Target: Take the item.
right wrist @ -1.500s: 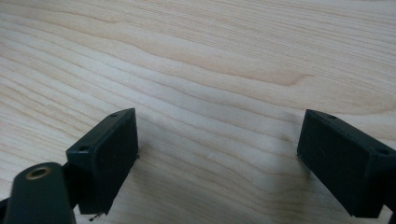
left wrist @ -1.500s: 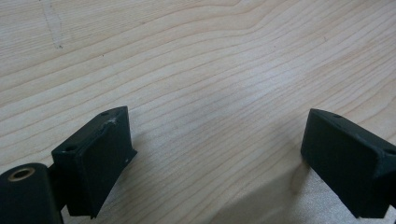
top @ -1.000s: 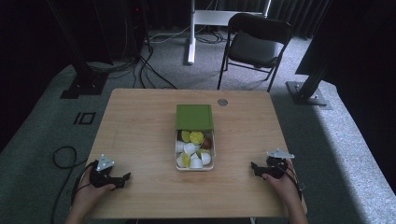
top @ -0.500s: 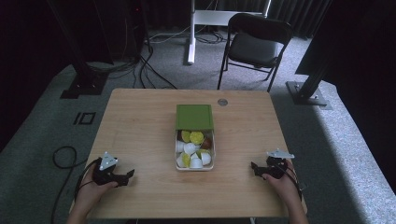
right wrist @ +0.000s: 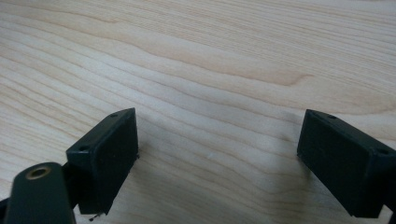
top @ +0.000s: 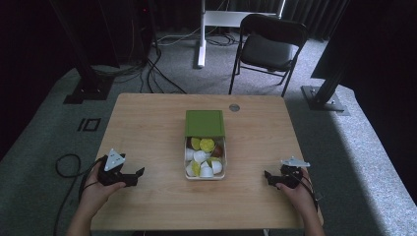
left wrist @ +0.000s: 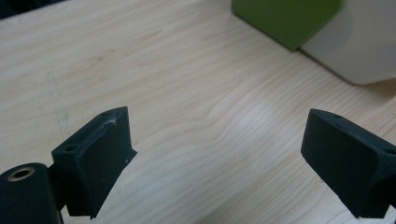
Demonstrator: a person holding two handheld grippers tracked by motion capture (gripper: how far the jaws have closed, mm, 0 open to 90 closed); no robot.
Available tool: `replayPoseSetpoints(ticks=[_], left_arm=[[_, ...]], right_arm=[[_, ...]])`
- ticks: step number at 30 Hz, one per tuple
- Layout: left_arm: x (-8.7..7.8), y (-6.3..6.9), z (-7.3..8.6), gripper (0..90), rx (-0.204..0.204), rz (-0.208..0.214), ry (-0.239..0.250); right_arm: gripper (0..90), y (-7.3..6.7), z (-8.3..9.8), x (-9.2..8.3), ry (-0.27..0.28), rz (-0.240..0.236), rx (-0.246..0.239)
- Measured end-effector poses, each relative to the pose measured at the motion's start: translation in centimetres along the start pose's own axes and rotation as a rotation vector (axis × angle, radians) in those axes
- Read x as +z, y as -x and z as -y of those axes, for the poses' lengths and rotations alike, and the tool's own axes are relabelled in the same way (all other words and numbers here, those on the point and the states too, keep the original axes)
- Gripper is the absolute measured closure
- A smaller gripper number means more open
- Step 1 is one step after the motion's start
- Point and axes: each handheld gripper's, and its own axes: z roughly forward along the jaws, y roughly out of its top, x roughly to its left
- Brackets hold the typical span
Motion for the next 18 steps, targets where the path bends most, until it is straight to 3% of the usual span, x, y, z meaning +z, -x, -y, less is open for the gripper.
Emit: replayPoseSetpoints(ticks=[8,18], left_arm=[[0.2,1.2,-2.8,9.8,0.053,0.034,0.035],[0.3,3.1,-6.0,9.8,0.152,0.062,0.059]], right_arm=[[12.0,0.0,0.0,0.0,0.0,0.0,-0.001],[12.0,0.0,0.0,0.0,0.0,0.0,-0.001]])
